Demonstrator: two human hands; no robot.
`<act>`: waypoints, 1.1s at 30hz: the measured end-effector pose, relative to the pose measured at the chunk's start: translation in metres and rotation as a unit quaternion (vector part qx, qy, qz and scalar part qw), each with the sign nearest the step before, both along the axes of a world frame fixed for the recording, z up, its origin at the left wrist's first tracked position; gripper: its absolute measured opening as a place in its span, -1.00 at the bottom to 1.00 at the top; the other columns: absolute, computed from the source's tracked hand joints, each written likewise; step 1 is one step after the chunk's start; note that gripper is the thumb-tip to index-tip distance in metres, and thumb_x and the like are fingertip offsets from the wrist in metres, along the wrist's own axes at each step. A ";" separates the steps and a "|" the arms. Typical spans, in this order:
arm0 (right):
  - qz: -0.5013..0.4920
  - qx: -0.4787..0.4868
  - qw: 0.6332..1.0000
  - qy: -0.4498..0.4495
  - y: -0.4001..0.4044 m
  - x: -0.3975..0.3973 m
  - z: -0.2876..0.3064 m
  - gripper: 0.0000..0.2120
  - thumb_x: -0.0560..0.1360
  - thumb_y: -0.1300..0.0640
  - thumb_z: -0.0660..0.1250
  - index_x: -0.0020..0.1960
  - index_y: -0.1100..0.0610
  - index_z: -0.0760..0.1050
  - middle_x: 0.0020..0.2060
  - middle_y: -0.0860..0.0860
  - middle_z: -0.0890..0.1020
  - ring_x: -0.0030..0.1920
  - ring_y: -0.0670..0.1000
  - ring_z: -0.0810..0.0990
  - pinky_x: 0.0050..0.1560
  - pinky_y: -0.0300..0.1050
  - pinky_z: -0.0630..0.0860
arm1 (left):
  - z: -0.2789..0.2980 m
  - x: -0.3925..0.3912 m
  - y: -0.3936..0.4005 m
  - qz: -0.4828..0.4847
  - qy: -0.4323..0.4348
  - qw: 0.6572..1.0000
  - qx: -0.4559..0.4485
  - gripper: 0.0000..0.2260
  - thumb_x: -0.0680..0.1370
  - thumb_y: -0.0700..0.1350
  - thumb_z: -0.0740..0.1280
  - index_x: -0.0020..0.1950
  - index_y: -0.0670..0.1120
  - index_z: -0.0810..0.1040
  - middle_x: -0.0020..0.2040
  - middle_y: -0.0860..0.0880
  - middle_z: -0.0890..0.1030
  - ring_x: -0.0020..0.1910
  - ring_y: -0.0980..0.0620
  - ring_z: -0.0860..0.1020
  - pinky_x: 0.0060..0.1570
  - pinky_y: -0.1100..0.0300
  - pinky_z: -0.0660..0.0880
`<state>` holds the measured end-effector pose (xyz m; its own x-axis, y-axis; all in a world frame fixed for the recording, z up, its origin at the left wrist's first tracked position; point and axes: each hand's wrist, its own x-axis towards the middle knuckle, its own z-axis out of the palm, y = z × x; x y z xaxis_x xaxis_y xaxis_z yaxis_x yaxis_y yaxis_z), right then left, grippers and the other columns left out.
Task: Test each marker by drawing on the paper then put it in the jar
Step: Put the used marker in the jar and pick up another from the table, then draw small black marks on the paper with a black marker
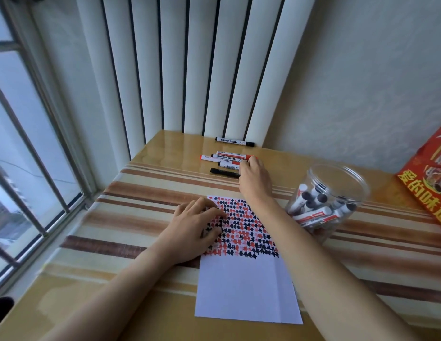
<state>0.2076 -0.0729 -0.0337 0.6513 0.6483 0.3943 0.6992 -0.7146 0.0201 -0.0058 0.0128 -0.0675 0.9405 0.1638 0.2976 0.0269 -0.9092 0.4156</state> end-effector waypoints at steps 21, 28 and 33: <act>0.095 0.314 0.882 0.339 -0.060 -0.099 0.007 -0.94 0.60 0.12 0.39 0.01 0.08 0.53 -0.12 -0.05 0.66 -0.15 -0.06 0.65 -0.11 -0.14 0.62 | 0.014 -0.007 -0.007 0.016 -0.056 0.998 0.002 -0.52 0.63 0.27 -0.02 0.41 0.12 0.46 0.28 0.15 0.45 0.34 0.16 0.35 0.38 0.08 0.12; 0.138 0.456 0.653 0.588 -0.108 -0.136 0.001 -0.83 0.55 0.12 0.38 0.08 0.19 0.55 -0.17 0.07 0.71 -0.11 0.04 0.71 -0.07 -0.12 0.63 | 0.014 -0.007 -0.018 -0.055 -0.079 0.995 -0.002 -0.68 0.68 0.17 0.01 0.08 0.04 0.47 -0.06 0.17 0.49 -0.04 0.14 0.41 0.09 0.04 0.29; 0.160 0.430 0.696 0.552 -0.140 -0.127 0.003 -0.90 0.53 0.19 0.41 -0.07 0.22 0.54 -0.32 0.14 0.64 -0.28 0.06 0.63 -0.22 -0.14 0.57 | 0.020 -0.010 -0.015 -0.070 -0.063 0.995 0.013 -0.73 0.69 0.17 -0.05 -0.03 0.09 0.32 -0.12 0.20 0.42 -0.09 0.10 0.37 0.00 0.06 0.28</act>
